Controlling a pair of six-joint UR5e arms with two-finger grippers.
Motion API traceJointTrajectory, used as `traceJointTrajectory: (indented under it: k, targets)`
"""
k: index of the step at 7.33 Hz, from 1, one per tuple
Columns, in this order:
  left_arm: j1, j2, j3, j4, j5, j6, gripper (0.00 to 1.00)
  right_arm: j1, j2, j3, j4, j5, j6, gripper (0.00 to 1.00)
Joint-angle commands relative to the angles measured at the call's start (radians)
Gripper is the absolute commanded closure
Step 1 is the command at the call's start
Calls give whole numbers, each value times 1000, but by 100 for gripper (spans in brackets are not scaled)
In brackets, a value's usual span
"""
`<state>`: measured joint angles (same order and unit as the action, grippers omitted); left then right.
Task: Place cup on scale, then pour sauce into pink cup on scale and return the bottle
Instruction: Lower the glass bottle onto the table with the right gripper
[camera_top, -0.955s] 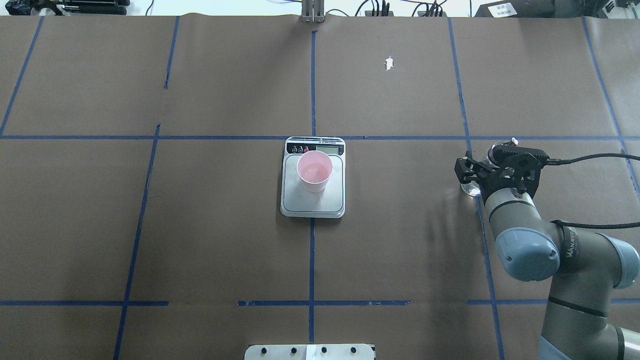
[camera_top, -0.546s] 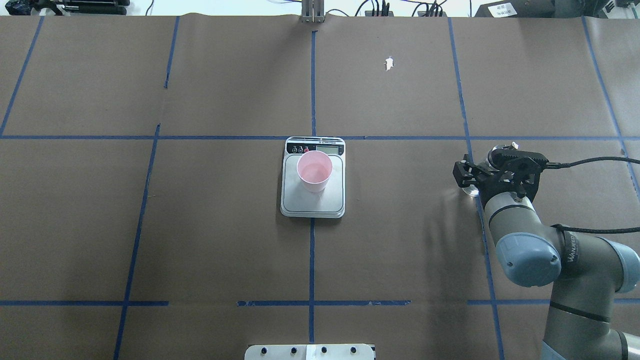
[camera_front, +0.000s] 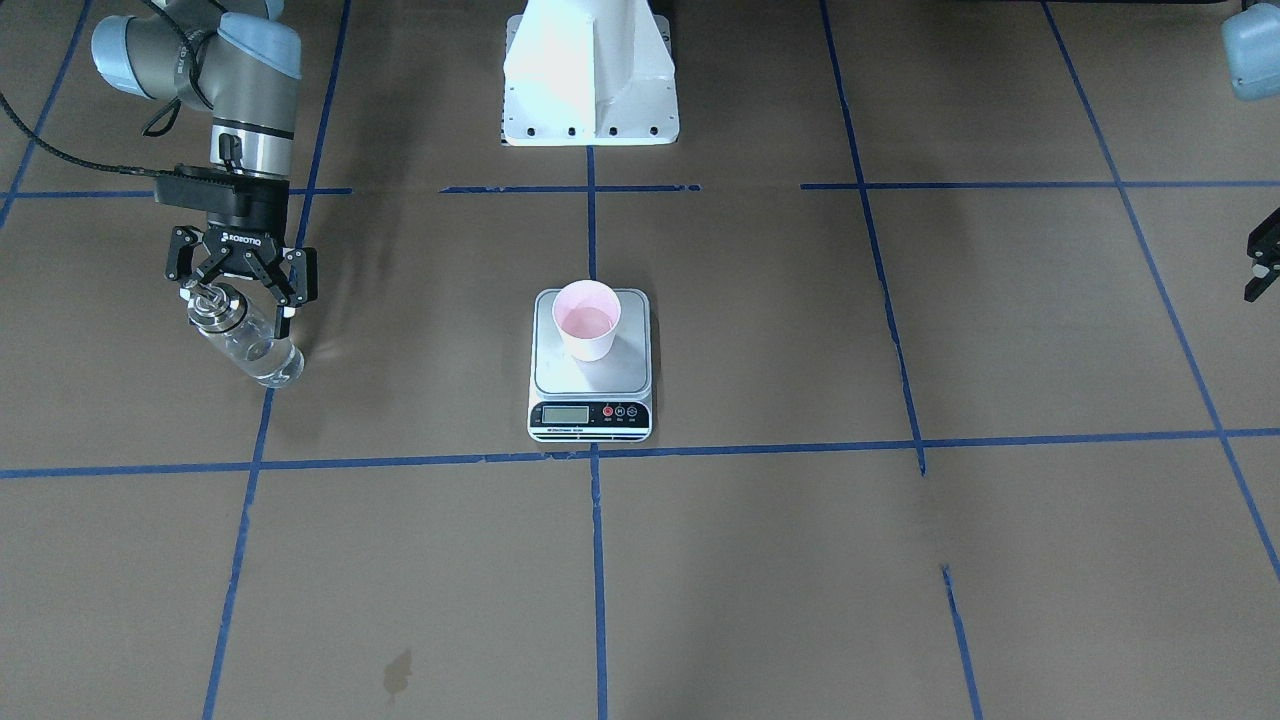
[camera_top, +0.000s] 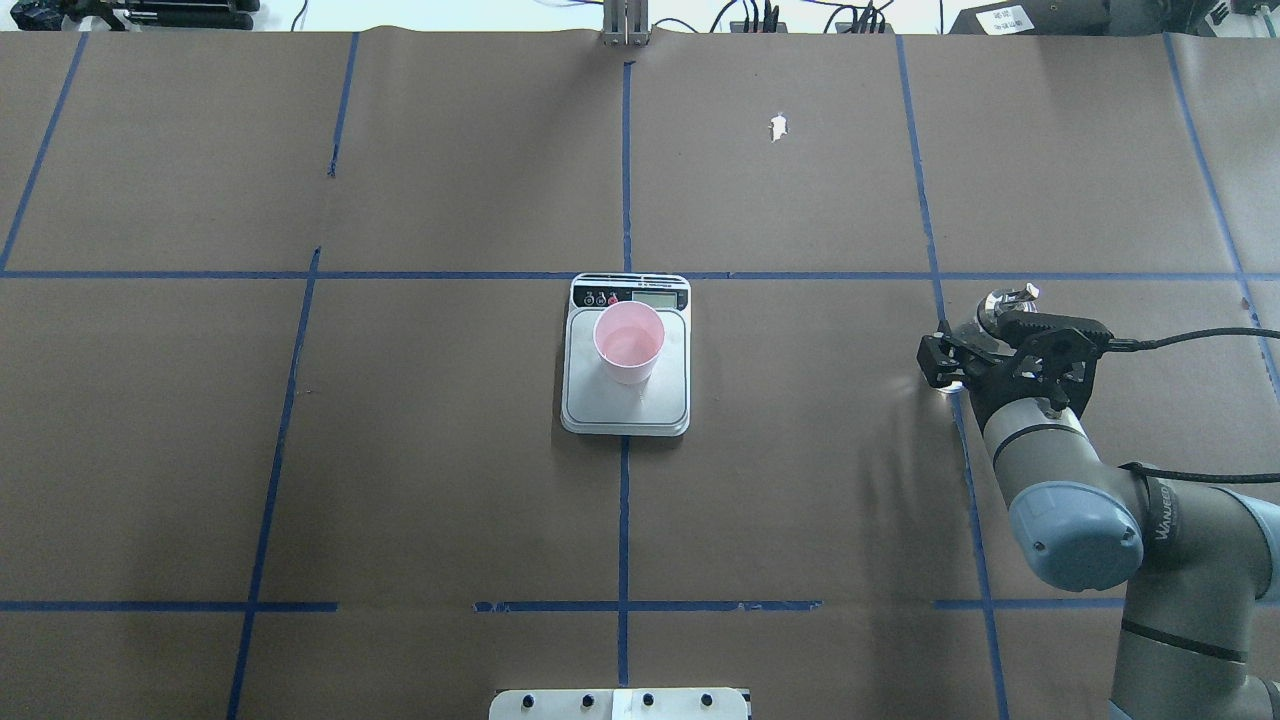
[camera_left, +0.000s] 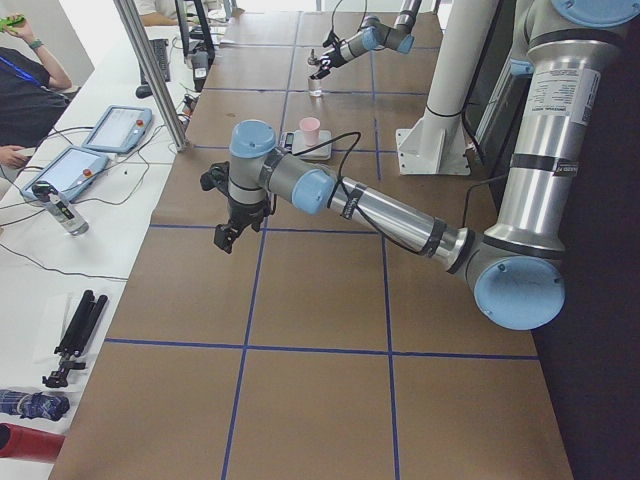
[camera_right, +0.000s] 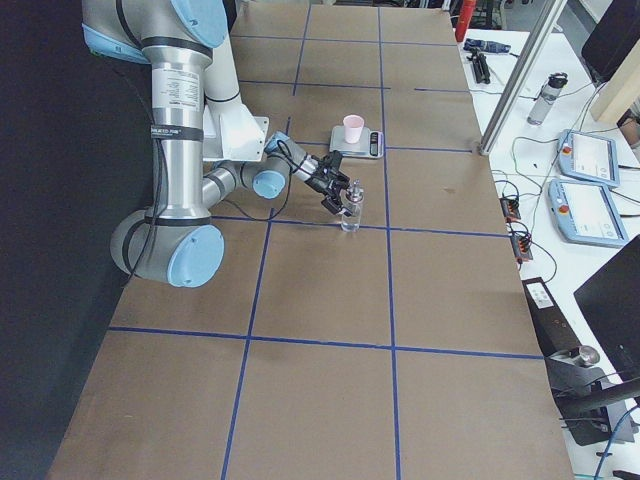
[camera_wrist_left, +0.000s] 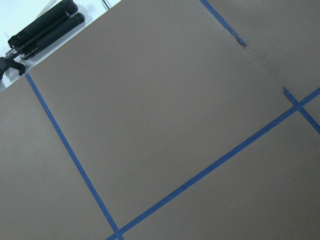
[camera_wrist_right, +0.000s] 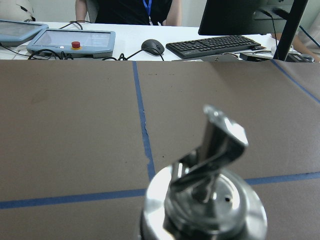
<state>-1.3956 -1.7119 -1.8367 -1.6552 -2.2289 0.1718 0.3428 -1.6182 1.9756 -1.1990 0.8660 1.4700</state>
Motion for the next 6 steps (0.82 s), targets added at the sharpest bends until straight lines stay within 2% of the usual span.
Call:
traceJointTrajectory:
  k: [1, 3, 6]
  targets:
    - [0, 0, -1, 0, 0, 0, 0, -25, -31, 26, -1, -4, 27, 0]
    - [0, 2, -1, 0, 0, 0, 0, -50, -61, 48, -1, -4, 38, 0]
    - [0, 0, -1, 0, 0, 0, 0, -114, -138, 146, -13, 1, 42, 0]
